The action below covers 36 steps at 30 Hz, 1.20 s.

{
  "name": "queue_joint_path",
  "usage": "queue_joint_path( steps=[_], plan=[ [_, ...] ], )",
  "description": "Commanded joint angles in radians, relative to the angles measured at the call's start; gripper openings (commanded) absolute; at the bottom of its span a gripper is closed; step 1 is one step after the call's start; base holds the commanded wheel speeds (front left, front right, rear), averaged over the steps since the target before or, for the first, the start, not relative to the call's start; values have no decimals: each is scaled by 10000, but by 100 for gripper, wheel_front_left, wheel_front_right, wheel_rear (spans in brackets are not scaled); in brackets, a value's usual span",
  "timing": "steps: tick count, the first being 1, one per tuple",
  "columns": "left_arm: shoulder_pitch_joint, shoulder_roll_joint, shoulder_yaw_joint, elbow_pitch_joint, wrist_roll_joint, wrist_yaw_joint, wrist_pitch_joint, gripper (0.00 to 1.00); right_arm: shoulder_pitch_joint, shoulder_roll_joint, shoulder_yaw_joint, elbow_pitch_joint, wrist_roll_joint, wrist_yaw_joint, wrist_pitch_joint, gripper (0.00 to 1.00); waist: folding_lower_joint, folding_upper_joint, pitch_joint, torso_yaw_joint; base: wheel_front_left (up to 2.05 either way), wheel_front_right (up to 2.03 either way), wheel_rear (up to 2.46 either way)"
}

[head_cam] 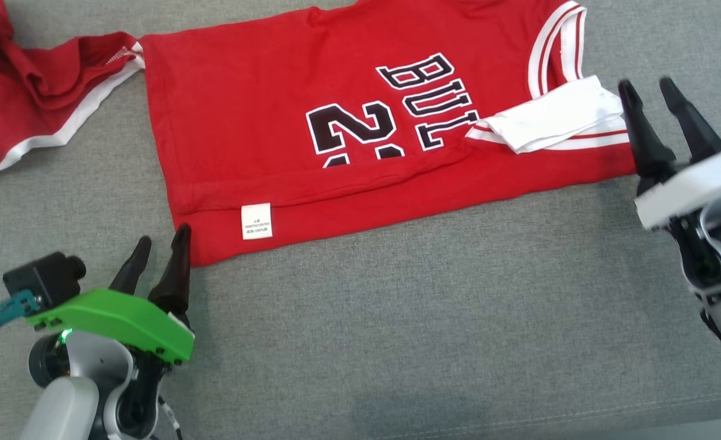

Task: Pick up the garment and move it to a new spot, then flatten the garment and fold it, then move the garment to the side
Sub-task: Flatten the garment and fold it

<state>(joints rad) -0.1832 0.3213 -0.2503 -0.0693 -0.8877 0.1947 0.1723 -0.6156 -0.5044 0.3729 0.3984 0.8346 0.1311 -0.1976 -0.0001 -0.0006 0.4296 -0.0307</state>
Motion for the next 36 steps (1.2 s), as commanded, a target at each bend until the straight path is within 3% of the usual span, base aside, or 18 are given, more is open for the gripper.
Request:
queue_joint_path(
  steps=[1, 4, 9, 21, 22, 23, 24, 25, 26, 27, 36],
  plan=[
    [210, 75, -3, -85, 142, 57, -123, 100, 378, -62, -55, -130, 57, -4, -110, 100, 1, 6, -200, 33, 0, 0, 0],
    [693, 49, -130, -283, 287, 93, -292, 100, 1153, -542, -266, -399, -132, -4, -98, 100, 1, 6, -339, 13, 0, 0, 0],
    [731, -105, -446, -133, 322, 83, -175, 100, 1847, -645, -493, -591, -324, -4, 560, 100, 1, 6, -142, -55, 0, 0, 0],
    [-201, -140, -845, 1062, 318, -212, 312, 100, 1531, -152, -333, -231, -648, -4, 1739, 100, 1, 6, 388, 18, 0, 0, 0],
    [-236, -132, -905, 1122, 281, -293, 373, 95, 1500, -119, -297, -244, -612, -4, 1804, 100, 1, 6, 389, 15, 0, 0, 0],
    [-244, -172, -953, 1162, 214, -370, 402, 20, 1477, -105, -222, -274, -571, -4, 1889, 100, 1, 6, 388, 12, 0, 0, 0],
    [-233, -163, -1083, 1204, 164, -513, 534, 0, 1446, -105, -135, -311, -522, -2, 1963, 100, 1, 6, 378, 4, 0, 0, 0],
    [-189, -170, -1182, 1232, 90, -644, 618, 0, 1418, -131, -95, -329, -465, -2, 2009, 80, 1, 6, 359, 0, 0, 0, 0],
    [-157, -223, -1207, 1239, 15, -737, 618, 0, 1381, -144, -118, -339, -363, -2, 2004, 4, 1, 6, 307, 2, 0, 0, 0],
    [-135, -208, -1187, 1233, -35, -801, 621, 0, 1362, -195, -121, -339, -299, -2, 2044, 0, 1, 6, 231, 8, 0, 0, 0],
    [317, 253, -679, 127, -877, -1149, 950, 0, 2003, -1196, -448, -1422, 988, -10, 2621, 0, 1, 6, -506, 68, 0, 0, 0]
  ],
)
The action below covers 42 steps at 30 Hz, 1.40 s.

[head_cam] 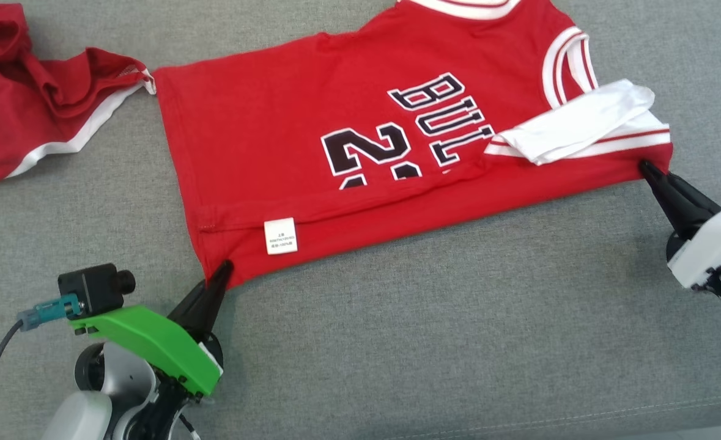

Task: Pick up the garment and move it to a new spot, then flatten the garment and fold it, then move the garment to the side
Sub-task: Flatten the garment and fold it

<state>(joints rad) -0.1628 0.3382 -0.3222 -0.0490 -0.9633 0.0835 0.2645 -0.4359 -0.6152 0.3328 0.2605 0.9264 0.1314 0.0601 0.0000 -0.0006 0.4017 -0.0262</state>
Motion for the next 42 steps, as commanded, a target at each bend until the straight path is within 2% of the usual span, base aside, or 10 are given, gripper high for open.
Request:
queue_joint_path(
  steps=[1, 9, 15, 16, 17, 18, 25, 30, 35, 42],
  plan=[
    [269, 162, 58, -325, -213, -51, 144, 0, 412, -277, -121, -241, 213, -14, 200, 0, 0, 6, -285, 27, 0, 0, 0],
    [2390, 791, 182, -2134, -890, 207, 687, 0, 3005, -1383, -912, -1868, 1248, -15, 1827, 0, 0, 6, -307, -81, 0, 0, 0],
    [3059, 634, -102, -1876, -669, 276, 450, 0, 3613, -1037, -1364, -1575, 528, -17, 1944, 0, 0, 6, -163, 4, 0, 0, 0],
    [3077, 593, -94, -1813, -606, 324, 372, 24, 3613, -915, -1420, -1522, 414, -17, 1908, 0, 0, 6, -158, 34, 0, 0, 0],
    [3100, 562, -101, -1771, -547, 341, 308, 73, 3640, -814, -1432, -1522, 328, -17, 1948, 53, 0, 6, -160, 70, 0, 0, 0],
    [3125, 574, -103, -1744, -481, 369, 255, 100, 3680, -788, -1448, -1550, 220, -17, 2027, 100, 0, 6, -161, 103, 0, 0, 0],
    [2653, 1048, 287, -2185, 74, 586, -4, 100, 3112, -1342, -2643, -2567, 122, -9, 2326, 100, 0, 6, 2, 341, 0, 0, 0],
    [982, 1118, 242, -2178, 735, 782, 220, 100, 1098, -1313, -2931, -3124, -518, -11, 2756, 100, 0, 6, 642, 649, 0, 0, 0],
    [-1477, 506, -207, -1054, 1386, 793, 257, 100, -1539, -803, -1840, -2779, -1808, -11, 3280, 100, 0, 6, 1575, 1126, 0, 0, 0],
    [-3551, -457, -737, 662, 1571, 348, 52, 100, -4008, -38, -223, -1462, -2832, -11, 3388, 100, 0, 6, 2317, 1652, 0, 0, 0]
  ],
)
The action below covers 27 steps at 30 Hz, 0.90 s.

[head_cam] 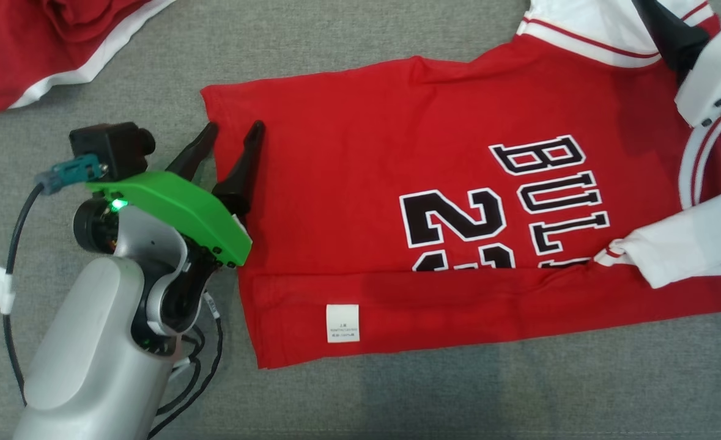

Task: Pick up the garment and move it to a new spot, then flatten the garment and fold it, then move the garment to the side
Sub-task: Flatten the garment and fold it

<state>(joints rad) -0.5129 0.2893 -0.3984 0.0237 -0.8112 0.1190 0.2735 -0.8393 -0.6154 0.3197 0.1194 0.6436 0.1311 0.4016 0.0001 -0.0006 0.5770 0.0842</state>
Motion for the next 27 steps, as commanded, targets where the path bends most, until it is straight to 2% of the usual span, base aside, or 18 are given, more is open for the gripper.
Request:
queue_joint_path(
  steps=[1, 3, 6, 15, 16, 17, 18, 22, 27],
  plan=[
    [-253, -74, -52, 198, 83, -81, -59, 100, -265, 72, 135, 205, -125, -7, -93, 100, -1, 6, 635, 613, 0, 0, 0],
    [-733, -358, -215, 769, 121, -276, -163, 100, -1078, 26, 771, 804, -624, -12, -337, 100, -1, 6, 882, 783, 0, 0, 0],
    [-931, -480, -361, 1286, 160, -471, -263, 100, -1527, 69, 1226, 1412, -805, -10, -565, 100, -1, 6, 955, 909, 0, 0, 0],
    [-1124, -710, -579, 2061, -58, -861, -276, 100, -2188, -7, 2123, 2461, -567, -10, -937, 100, -1, 6, 1001, 965, 0, 0, 0],
    [-1134, -738, -590, 2105, -83, -877, -278, 100, -2222, 1, 2197, 2538, -520, -10, -975, 84, -1, 6, 986, 941, 0, 0, 0],
    [-1154, -746, -607, 2150, -102, -901, -280, 100, -2260, -6, 2237, 2610, -474, -10, -1041, 35, -1, 6, 972, 908, 0, 0, 0],
    [-1165, -742, -633, 2196, -103, -938, -273, 100, -2290, -6, 2288, 2666, -428, -10, -1123, 0, -1, 6, 955, 868, 0, 0, 0],
    [-1211, -708, -637, 2364, -151, -970, -237, 100, -2369, -26, 2372, 2866, -219, -12, -1443, 0, -1, 6, 868, 665, 0, 0, 0],
    [-1322, -492, -505, 2450, 48, -774, -361, 100, -2396, -85, 2472, 2972, 35, -12, -1765, 0, -1, 6, 798, 438, 0, 0, 0]
  ],
)
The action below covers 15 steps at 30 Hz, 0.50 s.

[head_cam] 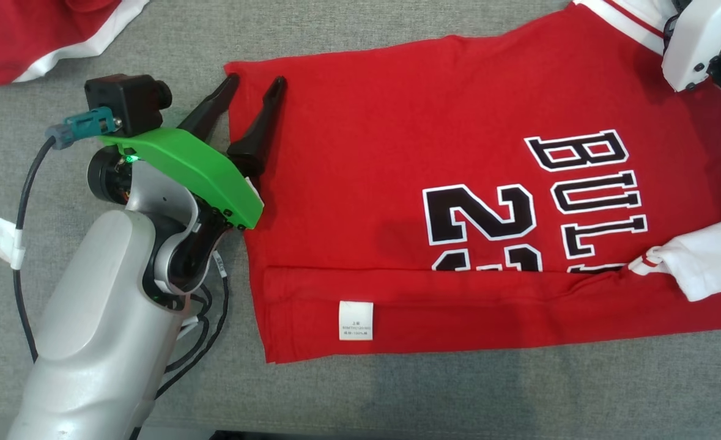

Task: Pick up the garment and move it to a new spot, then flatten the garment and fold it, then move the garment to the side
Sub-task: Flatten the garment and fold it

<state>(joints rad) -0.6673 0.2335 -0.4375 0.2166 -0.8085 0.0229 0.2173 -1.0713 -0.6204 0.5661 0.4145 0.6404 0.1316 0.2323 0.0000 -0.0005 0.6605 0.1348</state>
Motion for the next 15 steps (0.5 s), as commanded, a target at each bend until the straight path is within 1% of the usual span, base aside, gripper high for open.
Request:
queue_joint_path(
  steps=[1, 6, 8, 11, 12, 13, 14, 15],
  plan=[
    [207, 131, -106, 534, 62, 215, 226, 100, -69, -43, 38, 23, 110, -17, -91, 0, 0, 5, -45, -108, 0, 0, 0],
    [170, 537, 79, 715, 242, 533, 343, 100, -109, -110, 138, -14, 332, -17, -260, 0, 0, 5, -39, -293, 0, 0, 0],
    [206, 577, 124, 767, 96, 531, 448, 100, -134, -116, 188, -4, 379, -17, -314, 0, 0, 5, -28, -346, 0, 0, 0],
    [247, 494, 44, 895, -64, 446, 651, 100, -113, -77, 255, -16, 476, -17, -425, 0, 0, 5, -31, -402, 0, 0, 0],
    [265, 442, -29, 960, -97, 404, 724, 76, -92, -45, 279, -41, 515, -17, -454, 0, 0, 5, -33, -419, 0, 0, 0],
    [296, 393, -138, 1025, -124, 348, 808, 45, -67, -15, 309, -56, 560, -17, -507, 0, 0, 5, -39, -437, 0, 0, 0],
    [338, 346, -247, 1086, -147, 277, 907, 26, -35, 13, 337, -79, 587, -17, -544, 0, 0, 5, -51, -455, 0, 0, 0],
    [338, 346, -247, 1086, -147, 277, 907, 26, -35, 13, 337, -79, 587, -17, -544, 0, 0, 5, -51, -455, 0, 0, 0]
  ],
)
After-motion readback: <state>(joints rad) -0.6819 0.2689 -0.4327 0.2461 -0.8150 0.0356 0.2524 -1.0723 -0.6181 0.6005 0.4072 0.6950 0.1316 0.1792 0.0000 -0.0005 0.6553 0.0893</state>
